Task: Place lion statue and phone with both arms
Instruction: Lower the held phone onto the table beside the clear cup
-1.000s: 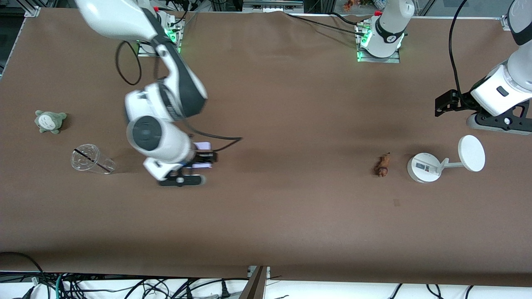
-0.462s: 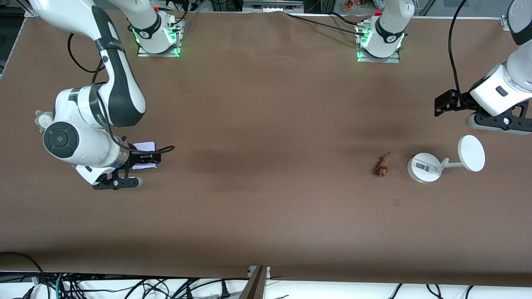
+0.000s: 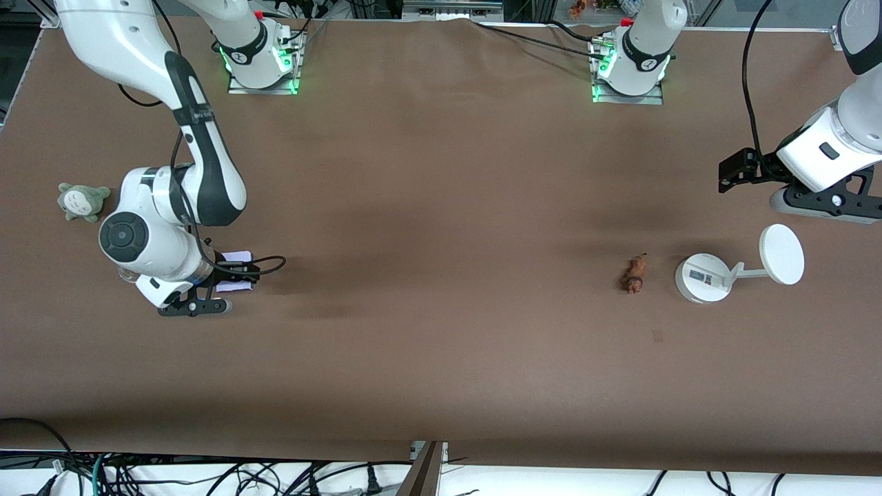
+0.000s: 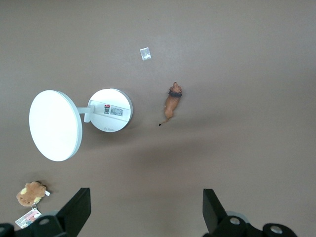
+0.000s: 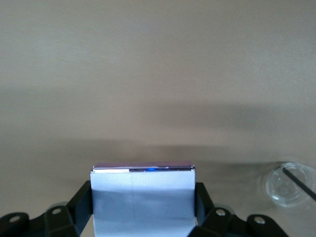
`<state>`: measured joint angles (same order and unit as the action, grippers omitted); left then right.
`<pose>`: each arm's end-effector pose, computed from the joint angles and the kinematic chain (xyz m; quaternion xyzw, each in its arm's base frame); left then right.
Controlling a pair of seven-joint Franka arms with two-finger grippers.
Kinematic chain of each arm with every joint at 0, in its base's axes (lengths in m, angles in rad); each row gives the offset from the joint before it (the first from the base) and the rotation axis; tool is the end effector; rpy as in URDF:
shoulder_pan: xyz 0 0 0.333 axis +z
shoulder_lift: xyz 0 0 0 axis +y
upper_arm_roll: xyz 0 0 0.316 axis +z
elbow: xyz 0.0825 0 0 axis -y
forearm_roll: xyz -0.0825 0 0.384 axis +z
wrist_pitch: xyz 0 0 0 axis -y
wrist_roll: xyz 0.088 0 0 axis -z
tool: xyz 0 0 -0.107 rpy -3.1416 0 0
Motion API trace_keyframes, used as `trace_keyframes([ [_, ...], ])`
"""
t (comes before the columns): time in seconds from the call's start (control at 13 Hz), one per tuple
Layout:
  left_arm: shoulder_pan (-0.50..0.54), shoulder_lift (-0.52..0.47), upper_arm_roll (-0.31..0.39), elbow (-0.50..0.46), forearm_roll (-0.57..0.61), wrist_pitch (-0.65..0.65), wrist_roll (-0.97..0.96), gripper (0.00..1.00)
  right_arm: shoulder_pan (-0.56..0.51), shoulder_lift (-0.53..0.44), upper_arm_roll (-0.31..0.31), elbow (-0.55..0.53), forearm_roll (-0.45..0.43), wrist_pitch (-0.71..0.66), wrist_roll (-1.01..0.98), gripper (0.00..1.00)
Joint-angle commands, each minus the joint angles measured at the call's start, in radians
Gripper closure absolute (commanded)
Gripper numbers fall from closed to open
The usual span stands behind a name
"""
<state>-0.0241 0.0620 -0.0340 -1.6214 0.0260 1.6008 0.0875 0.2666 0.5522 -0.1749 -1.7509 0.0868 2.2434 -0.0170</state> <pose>0.5709 -0.0300 0.5683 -0.9964 0.0736 0.0414 0.0113 0.6548 0.0726 0.2560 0.9989 0.0380 -0.0244 0.0137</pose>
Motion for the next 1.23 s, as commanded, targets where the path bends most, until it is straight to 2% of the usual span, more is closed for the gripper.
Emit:
trace_keyframes([
  [0.0,-0.007,-0.021,0.005,-0.012,-0.021,-0.015,0.009,0.00,-0.024,0.014,0.005,-0.036,0.019,0.059,-0.038,0.87],
  [0.23,-0.008,-0.021,0.005,-0.012,-0.021,-0.016,0.009,0.00,-0.038,0.038,0.005,-0.100,0.019,0.184,-0.061,0.87],
  [0.46,-0.008,-0.021,0.002,-0.012,-0.021,-0.022,0.009,0.00,-0.040,0.074,0.006,-0.104,0.019,0.232,-0.063,0.87],
  [0.92,-0.008,-0.021,-0.001,-0.011,-0.021,-0.028,0.008,0.00,-0.078,0.081,0.011,-0.104,0.019,0.245,-0.103,0.85],
  [1.0,-0.010,-0.021,-0.001,-0.011,-0.021,-0.028,0.006,0.00,-0.082,0.081,0.012,-0.104,0.019,0.245,-0.104,0.79],
  [1.15,-0.010,-0.019,-0.018,-0.011,-0.023,-0.027,0.006,0.00,-0.081,0.083,0.015,-0.102,0.019,0.245,-0.101,0.24],
])
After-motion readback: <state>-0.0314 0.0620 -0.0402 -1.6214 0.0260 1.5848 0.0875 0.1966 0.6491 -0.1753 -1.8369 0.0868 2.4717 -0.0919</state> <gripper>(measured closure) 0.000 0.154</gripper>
